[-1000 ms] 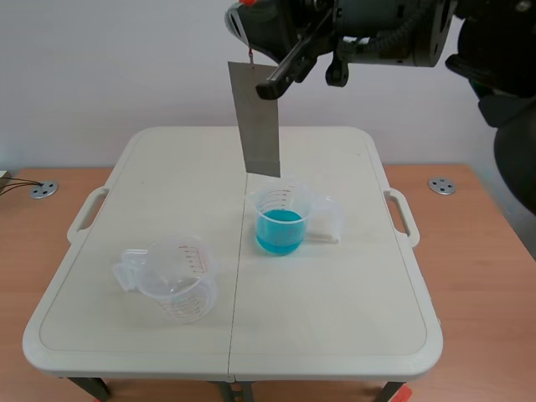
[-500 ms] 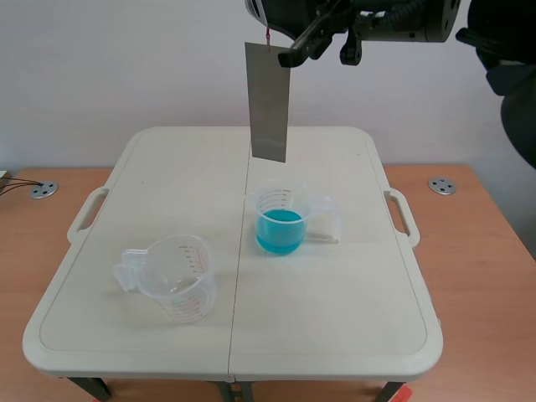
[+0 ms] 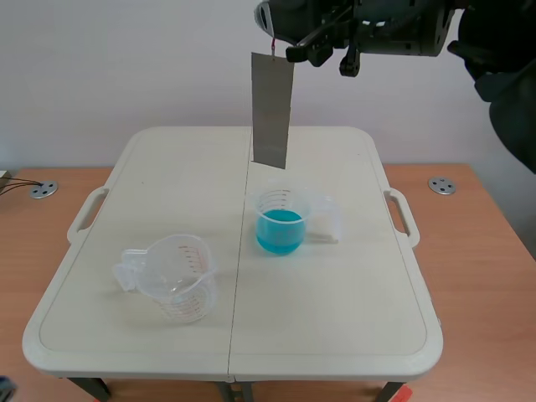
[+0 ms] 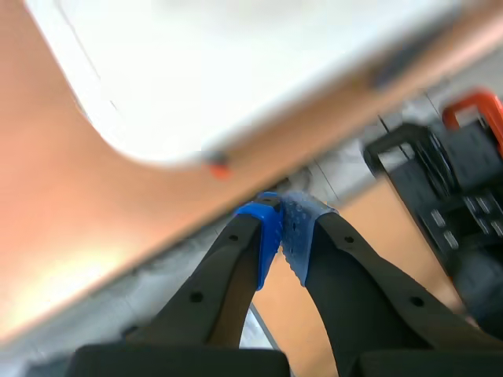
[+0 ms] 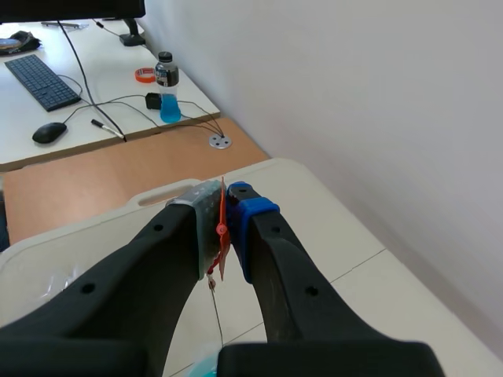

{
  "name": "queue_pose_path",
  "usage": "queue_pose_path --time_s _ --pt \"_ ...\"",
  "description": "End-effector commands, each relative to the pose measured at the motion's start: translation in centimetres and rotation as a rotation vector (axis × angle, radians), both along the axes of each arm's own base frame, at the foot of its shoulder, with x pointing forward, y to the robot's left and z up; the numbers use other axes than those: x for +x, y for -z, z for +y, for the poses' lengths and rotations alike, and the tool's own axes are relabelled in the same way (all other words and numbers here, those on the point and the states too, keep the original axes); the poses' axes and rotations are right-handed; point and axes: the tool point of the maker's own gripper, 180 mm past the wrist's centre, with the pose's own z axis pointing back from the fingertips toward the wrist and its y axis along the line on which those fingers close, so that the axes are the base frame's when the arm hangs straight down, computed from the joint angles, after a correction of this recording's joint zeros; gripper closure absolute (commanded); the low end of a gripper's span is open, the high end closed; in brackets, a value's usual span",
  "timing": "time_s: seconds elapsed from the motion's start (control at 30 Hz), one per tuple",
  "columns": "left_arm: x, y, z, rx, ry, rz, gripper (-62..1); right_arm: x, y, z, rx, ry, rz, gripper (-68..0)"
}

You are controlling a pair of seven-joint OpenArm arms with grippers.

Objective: Hold the metal plate by the orange handle, dip it into the blue solution, take it out and point at it, then put the plate back in the beaker on the left.
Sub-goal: 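Point at the plate with the left hand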

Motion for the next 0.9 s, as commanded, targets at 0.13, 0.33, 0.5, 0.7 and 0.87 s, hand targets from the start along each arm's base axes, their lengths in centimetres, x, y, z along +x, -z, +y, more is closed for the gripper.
queue_pose_path --time_s 0.13,0.33,0.5,0.7,0.87 --pt "5.9 -3.5 -0.6 -0.048 0.005 -0.166 -2.8 -0.1 -1.8 0.3 0.033 -0.019 -0.041 -1.3" --pt "10.3 -6.4 -2.4 -0.093 0.054 -0.275 -2.8 -0.1 -1.7 0.3 0.032 -0.019 -0.041 -1.3" --pt "13.2 -7.8 -5.5 -0.132 0.138 -0.330 -2.8 -0.1 -1.8 0.3 0.034 -0.019 -0.041 -1.3" --pt "16.0 -7.5 -8.8 -0.167 0.229 -0.343 -2.7 -0.2 -1.9 0.3 0.041 -0.022 -0.038 -1.3" --pt "18.5 -7.0 -10.5 -0.232 0.257 -0.323 -2.7 -0.2 -1.9 0.3 0.045 -0.024 -0.034 -1.3"
